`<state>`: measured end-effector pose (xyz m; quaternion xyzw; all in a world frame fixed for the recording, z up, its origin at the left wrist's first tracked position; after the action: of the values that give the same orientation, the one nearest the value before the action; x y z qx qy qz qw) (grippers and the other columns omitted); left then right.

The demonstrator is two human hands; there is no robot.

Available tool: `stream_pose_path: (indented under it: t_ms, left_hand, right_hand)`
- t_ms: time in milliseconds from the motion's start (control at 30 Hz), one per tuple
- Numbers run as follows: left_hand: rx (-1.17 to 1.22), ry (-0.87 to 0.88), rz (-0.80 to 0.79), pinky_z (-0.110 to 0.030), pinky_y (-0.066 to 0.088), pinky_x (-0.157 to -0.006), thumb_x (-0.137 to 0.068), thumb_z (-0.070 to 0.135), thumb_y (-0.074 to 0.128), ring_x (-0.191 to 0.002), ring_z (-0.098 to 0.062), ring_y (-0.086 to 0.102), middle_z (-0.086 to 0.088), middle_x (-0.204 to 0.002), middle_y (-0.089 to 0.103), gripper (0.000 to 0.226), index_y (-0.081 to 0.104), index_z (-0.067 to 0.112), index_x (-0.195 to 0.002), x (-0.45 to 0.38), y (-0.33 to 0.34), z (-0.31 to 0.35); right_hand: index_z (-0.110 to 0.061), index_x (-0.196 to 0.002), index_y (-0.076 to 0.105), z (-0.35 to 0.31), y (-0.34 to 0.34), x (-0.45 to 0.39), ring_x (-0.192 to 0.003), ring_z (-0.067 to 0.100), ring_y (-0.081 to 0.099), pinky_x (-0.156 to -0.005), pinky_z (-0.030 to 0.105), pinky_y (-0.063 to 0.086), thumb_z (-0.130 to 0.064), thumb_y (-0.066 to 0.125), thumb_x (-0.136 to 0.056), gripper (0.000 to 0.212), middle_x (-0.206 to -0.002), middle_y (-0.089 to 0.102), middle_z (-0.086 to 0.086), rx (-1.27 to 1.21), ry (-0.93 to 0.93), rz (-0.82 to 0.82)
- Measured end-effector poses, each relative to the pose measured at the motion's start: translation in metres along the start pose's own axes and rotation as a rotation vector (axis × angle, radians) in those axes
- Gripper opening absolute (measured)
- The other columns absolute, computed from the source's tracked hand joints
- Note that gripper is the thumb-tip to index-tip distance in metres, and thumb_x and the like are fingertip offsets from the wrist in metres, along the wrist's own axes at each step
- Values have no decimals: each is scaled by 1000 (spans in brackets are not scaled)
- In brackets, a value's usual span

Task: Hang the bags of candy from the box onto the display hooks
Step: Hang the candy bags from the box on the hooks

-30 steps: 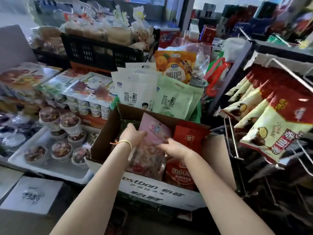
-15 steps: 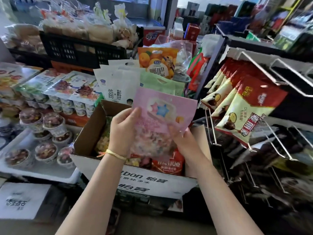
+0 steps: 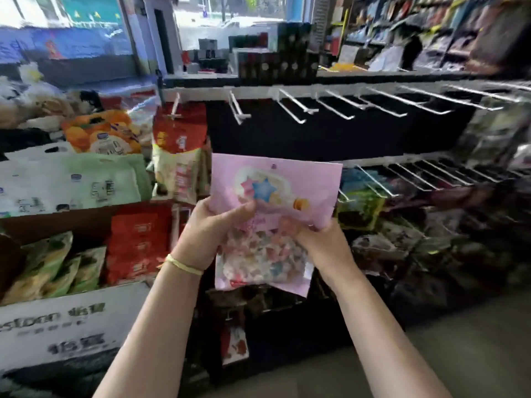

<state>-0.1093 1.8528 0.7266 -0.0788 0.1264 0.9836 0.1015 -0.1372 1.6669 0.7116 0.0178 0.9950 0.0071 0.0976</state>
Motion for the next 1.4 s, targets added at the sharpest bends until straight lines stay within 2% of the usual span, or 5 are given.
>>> stream_pose_path:
  t_ms: [200,367,800,1000,1400]
  left_hand:
    - [18,-38,-207,-55,59,-84,-86,13,75,-94,-38,71,-29,-101,72,20,76,-4,-95,-24,235,-53]
    - [36,-83,-447,-17,48,-50,-94,-1,61,-47,-5,62,1,-54,67,32,71,6,-64,-33,403,-87]
    - [202,-120,-364,-15,45,-47,-91,2,67,-44,-3,58,7,-53,64,7,67,-1,-85,-228,581,-191]
    - [129,-153,-409,-18,38,-41,-88,7,74,-36,-7,48,7,-44,57,40,61,18,-51,-322,680,-233]
    - [149,-115,-218,-46,56,-96,-92,19,73,-105,-29,72,-12,-107,76,23,75,3,-108,-431,800,-291]
  right_hand:
    - [-17,-92,80,-19,-226,60,-86,9,74,-76,24,55,-32,79,-70,27,-91,78,-4,-16,21,313]
    - [-25,-93,82,-27,-376,100,-99,23,73,-96,43,53,-41,82,-77,23,-100,78,7,53,9,568]
    - [-22,-110,74,-2,-607,-59,-110,14,70,-97,33,52,-50,70,-80,42,-112,76,-5,120,54,621]
    - [-26,-89,81,-10,-717,-121,-99,14,73,-90,34,57,-48,71,-79,26,-101,78,-4,167,64,724]
    - [-40,-142,42,-3,-881,-228,-113,-11,53,-94,13,46,-22,72,-93,60,-133,53,-12,313,-260,773]
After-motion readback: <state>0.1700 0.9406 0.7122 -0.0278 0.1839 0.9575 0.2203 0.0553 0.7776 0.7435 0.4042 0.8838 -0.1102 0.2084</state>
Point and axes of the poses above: each hand's wrist, its own x-axis away from the middle knuckle, its own y-axis out of the palm, z = x × y, the point moved 8 cm from there along -x, towards the middle knuckle
